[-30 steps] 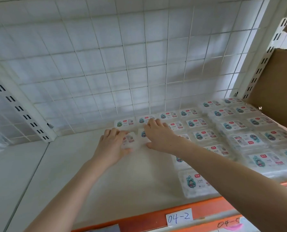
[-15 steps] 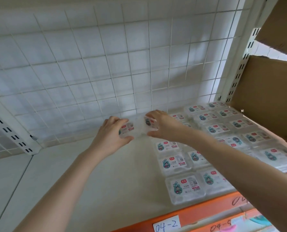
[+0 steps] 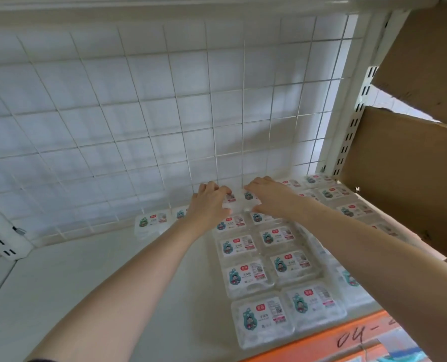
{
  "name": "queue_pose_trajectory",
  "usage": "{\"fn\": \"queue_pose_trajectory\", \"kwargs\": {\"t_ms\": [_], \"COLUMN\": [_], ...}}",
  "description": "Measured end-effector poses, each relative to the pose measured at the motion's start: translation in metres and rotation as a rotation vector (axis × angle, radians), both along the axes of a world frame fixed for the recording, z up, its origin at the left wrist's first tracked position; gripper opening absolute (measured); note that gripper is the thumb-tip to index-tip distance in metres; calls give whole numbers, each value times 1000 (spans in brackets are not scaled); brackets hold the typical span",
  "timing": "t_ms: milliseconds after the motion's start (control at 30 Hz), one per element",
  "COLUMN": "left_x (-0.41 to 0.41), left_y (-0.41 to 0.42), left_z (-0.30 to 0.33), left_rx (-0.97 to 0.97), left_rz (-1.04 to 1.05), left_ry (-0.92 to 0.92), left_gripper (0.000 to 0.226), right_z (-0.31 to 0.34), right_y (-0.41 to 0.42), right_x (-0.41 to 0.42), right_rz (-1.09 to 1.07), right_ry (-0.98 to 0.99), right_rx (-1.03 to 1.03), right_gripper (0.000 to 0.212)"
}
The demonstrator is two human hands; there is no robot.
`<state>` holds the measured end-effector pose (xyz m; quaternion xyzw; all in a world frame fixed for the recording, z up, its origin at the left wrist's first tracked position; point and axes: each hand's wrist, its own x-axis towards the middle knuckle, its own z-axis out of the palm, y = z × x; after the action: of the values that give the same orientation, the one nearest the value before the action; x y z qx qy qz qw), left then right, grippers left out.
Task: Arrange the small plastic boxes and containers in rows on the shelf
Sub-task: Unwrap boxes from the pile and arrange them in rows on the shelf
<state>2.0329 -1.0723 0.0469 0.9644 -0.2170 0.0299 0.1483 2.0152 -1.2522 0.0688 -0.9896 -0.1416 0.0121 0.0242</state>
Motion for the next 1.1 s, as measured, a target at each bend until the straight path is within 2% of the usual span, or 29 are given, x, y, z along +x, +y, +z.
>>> {"fn": "queue_pose_trajectory", "kwargs": {"t_ms": [400, 533, 633, 733, 867, 967, 1100], "left_x": [0, -9, -13, -16, -19, -23, -29], "left_y": [-2, 23, 59, 94, 123, 132, 140], "left_z": [-12, -10, -14, -20, -28, -31, -30], "left_rx": [-68, -181, -167, -102, 17, 109, 134], "left_rz": [-32, -34, 35, 167, 243, 244, 272], "left_ry": [-81, -219, -293, -218, -58, -23, -37], "left_gripper": [43, 33, 26, 29, 48, 57, 53], "right_z": [-5, 0, 2, -2, -19, -33, -39], "right_y": [2, 20, 44, 73, 109, 132, 147], "right_x": [4, -1, -5, -6, -3, -2, -1], "right_rz": [-18, -7, 73, 178, 246, 212, 138], "right_ry": [-15, -102, -169, -165, -171, -180, -173], "right_rx": [-39, 21, 112, 142, 96, -20, -118], "right_gripper": [56, 48, 36, 34, 36, 38, 43]}}
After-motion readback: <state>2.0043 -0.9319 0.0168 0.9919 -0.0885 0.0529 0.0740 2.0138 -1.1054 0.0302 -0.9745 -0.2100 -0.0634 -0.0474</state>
